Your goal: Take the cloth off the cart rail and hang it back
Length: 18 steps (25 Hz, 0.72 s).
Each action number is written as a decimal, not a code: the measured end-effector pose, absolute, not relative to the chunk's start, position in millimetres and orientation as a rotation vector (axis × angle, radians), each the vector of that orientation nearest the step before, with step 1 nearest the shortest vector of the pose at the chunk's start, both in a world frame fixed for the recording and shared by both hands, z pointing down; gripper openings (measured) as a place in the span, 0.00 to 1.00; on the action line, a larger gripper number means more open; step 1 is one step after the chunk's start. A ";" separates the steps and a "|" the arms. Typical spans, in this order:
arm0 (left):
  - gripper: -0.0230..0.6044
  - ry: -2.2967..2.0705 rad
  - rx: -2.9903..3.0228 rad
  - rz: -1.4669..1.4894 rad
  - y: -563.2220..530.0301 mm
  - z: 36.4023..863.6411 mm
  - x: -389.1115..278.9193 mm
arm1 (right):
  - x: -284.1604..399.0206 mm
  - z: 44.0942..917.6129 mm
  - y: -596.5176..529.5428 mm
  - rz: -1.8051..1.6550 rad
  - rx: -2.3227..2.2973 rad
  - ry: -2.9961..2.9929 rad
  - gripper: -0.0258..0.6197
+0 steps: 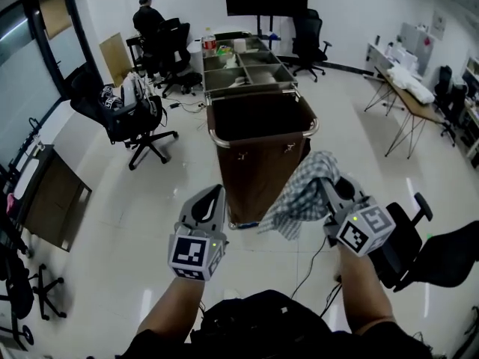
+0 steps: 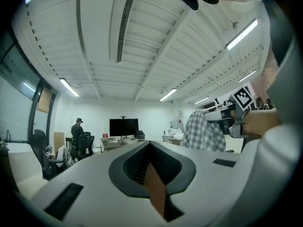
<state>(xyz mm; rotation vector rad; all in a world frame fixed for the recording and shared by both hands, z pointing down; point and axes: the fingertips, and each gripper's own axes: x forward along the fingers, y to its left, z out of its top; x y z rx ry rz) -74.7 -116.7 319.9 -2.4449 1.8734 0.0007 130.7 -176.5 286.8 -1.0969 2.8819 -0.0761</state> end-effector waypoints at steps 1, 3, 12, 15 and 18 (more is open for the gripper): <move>0.04 1.864 -2.438 0.014 -126.6 313.6 -83.9 | 121.6 274.5 -185.4 -0.054 -1.088 2.877 0.11; 0.04 1.846 -2.423 0.028 -146.5 302.0 -100.8 | 103.7 253.8 -203.9 -0.016 -1.068 2.870 0.11; 0.04 1.844 -2.411 0.070 -211.9 285.0 -149.7 | 41.4 215.3 -285.0 0.089 -1.089 2.856 0.11; 0.04 1.857 -2.423 0.046 -235.8 293.8 -156.4 | 28.1 210.2 -320.4 0.093 -1.094 2.840 0.11; 0.04 1.881 -2.421 0.033 -260.0 299.3 -160.5 | 15.2 212.6 -362.3 0.102 -1.103 2.855 0.11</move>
